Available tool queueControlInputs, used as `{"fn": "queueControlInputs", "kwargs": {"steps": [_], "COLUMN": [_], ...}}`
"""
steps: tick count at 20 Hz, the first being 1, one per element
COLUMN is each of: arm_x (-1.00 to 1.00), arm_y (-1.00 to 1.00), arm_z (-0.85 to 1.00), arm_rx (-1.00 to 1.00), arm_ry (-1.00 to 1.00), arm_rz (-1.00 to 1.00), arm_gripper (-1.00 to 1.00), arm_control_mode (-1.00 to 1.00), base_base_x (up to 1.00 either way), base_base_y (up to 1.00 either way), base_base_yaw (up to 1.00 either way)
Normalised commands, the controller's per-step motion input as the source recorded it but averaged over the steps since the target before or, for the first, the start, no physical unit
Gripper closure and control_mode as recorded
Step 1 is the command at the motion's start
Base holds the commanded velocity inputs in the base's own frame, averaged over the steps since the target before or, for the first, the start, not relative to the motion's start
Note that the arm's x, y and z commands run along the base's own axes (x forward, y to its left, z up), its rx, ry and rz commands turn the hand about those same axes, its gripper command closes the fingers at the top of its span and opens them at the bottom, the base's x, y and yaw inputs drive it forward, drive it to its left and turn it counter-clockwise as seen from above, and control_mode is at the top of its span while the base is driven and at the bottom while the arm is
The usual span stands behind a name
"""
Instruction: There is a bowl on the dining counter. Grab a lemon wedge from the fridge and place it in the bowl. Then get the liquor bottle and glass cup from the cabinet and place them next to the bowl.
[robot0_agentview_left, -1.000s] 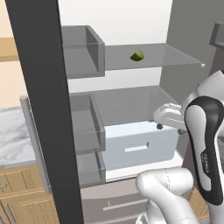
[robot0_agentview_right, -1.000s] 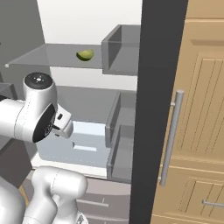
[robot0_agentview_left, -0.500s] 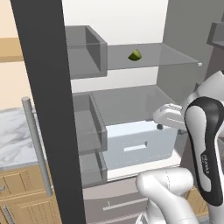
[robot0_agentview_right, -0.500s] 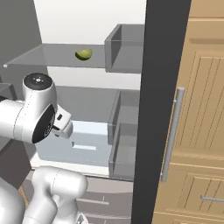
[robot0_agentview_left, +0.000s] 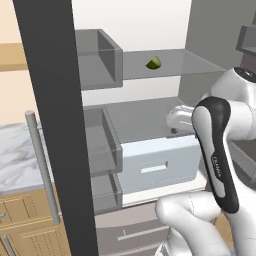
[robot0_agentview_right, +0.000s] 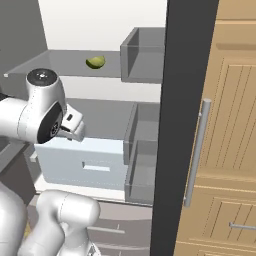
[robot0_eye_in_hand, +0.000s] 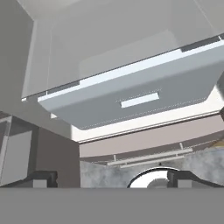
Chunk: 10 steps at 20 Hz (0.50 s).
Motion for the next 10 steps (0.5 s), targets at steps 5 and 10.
{"fn": "queueControlInputs", "kwargs": {"steps": [5, 10], "arm_x": [0.44, 0.54], "arm_y": [0.0, 0.0], "arm_z": [0.52, 0.37], "arm_rx": [-0.12, -0.14], "arm_ry": [-0.02, -0.06], "arm_rz": [-0.06, -0.05], "arm_gripper": [-1.0, -1.0], "arm_control_mode": [-1.0, -1.0], "base_base_x": [0.0, 0.0], "base_base_y": [0.0, 0.0], "base_base_yaw": [0.0, 0.0]}}
